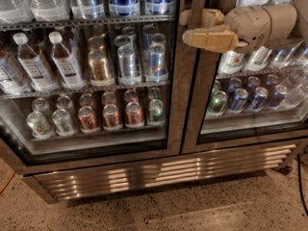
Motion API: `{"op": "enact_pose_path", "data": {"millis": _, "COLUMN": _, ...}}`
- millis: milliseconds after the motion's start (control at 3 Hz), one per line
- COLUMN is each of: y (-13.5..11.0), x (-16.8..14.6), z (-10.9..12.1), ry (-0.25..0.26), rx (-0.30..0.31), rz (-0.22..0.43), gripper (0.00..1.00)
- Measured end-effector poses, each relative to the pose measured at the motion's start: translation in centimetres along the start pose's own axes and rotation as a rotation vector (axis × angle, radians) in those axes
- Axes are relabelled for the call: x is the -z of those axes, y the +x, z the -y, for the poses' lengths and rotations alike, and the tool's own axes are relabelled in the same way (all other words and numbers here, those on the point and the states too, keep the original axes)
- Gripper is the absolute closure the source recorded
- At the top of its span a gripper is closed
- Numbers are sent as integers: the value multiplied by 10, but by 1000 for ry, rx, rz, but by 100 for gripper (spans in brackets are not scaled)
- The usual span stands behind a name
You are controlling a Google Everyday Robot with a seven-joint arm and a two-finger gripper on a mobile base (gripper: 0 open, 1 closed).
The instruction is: Open right fridge door
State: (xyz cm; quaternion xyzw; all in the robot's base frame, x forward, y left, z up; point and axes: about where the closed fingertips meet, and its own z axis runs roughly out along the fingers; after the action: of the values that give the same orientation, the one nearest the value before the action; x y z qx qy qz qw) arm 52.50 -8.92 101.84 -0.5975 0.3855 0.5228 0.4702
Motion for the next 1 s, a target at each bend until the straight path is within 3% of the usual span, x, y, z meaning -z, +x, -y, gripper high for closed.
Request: {"op": "enact_pose_path", "data": {"millis": 1000, "y": 0, "x": 1, "z": -3, "ry": -31, "rx": 4, "rz": 0, "gripper": 100}}
